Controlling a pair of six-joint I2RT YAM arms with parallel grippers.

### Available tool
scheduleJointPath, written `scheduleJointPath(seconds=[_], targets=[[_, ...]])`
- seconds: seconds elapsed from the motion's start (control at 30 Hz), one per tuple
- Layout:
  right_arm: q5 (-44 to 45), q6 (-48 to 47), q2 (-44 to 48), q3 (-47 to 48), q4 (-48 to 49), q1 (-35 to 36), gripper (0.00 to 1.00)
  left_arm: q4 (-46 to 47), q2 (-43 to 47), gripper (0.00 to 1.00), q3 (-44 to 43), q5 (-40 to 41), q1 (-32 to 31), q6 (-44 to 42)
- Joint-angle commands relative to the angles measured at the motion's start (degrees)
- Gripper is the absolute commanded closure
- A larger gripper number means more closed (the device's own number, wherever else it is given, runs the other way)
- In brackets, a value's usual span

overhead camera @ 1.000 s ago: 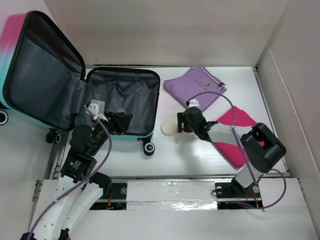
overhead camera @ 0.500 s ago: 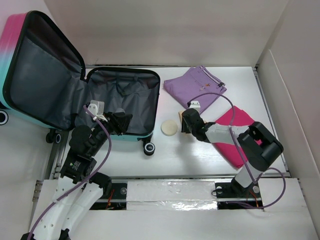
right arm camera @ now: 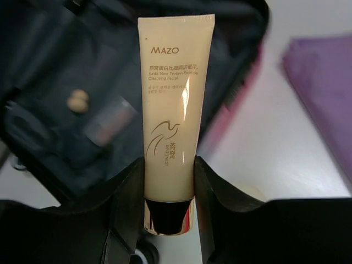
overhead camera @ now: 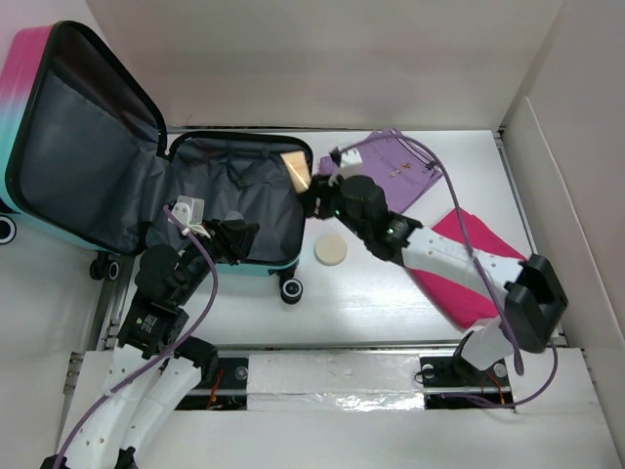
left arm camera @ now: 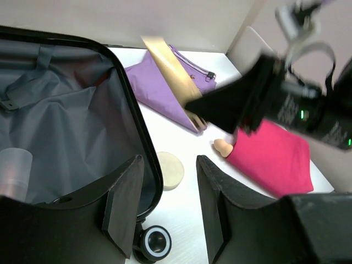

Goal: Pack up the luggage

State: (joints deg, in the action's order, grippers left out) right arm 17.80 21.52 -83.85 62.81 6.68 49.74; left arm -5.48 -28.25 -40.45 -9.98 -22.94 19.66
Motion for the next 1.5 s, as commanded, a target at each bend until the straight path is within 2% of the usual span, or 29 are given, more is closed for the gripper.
scheduleJointPath(seconds=[0.0,0.03,0.07,0.13,0.2,0.23,0.3,0.33,0.4,0.5,0.57,0.63,0.73,0.8,0.83,0.93,1.13,1.47], targets=[[-10.5,-2.0,-8.0,11.2,7.6,0.5,0.43,2.4,0.9,0.60,-1.6,0.1,-0.3,0.3],[-9.9,-2.1,-8.6,12.8,6.8,0.5,0.19,2.3,1.0,0.60,-1.6,0.4,-0.3,0.4],[-8.9,-2.4,-8.6,13.1,6.0,0.5,0.14,2.3,1.4,0.60,-1.6,0.5,-0.3,0.3],[-5.9,-3.6,-4.9,9.8,6.6,-1.9,0.11,2.2,1.6,0.60,-1.7,0.5,-0.3,0.3],[-1.7,-3.4,-1.3,2.5,5.9,-4.1,0.16,2.4,1.9,0.60,-1.7,0.0,-0.3,0.3],[-0.1,-2.2,2.3,-0.1,4.8,-6.7,0.30,2.4,1.9,0.60,-1.7,-0.3,-0.3,0.4],[3.8,-1.0,5.4,-7.6,1.6,-9.9,0.45,2.6,2.1,0.60,-1.7,-0.6,-0.3,0.4],[5.1,-0.3,6.7,-9.8,0.2,-11.5,0.58,2.6,2.1,0.60,-1.7,-0.7,-0.3,0.4],[6.7,-0.3,9.1,-14.5,-3.4,-15.4,0.66,2.6,2.1,0.60,-1.7,-0.7,-0.3,0.5],[4.4,-0.7,9.2,-17.1,-6.6,-19.1,0.63,2.7,1.7,0.60,-1.7,-0.7,-0.3,0.5],[3.0,-1.3,7.8,-17.9,-9.5,-20.2,0.46,2.8,1.4,0.60,-1.6,-0.7,-0.3,0.5],[2.5,-1.3,4.5,-17.6,-10.9,-20.7,0.40,2.8,1.2,0.60,-1.6,-0.7,-0.3,0.5],[1.8,-1.7,0.4,-17.6,-10.2,-22.0,0.37,2.8,0.9,0.60,-1.5,-0.7,-0.3,0.5],[1.4,-2.0,-1.7,-16.9,-10.0,-22.7,0.37,2.8,0.9,0.60,-1.5,-0.7,-0.3,0.5],[1.2,-2.4,-3.4,-16.7,-10.0,-22.7,0.42,2.8,1.0,0.60,-1.5,-0.6,-0.3,0.5],[1.2,-3.0,-4.9,-14.9,-10.6,-23.3,0.42,2.8,0.9,0.60,-1.6,-0.7,-0.3,0.4],[0.1,-3.4,-7.3,-11.7,-15.8,-24.8,0.51,2.7,1.3,0.60,-1.7,-0.6,-0.3,0.3],[-1.8,-6.8,-12.3,-4.3,-29.0,-25.6,0.51,2.5,2.1,0.60,-1.9,-0.6,-0.3,0.2]])
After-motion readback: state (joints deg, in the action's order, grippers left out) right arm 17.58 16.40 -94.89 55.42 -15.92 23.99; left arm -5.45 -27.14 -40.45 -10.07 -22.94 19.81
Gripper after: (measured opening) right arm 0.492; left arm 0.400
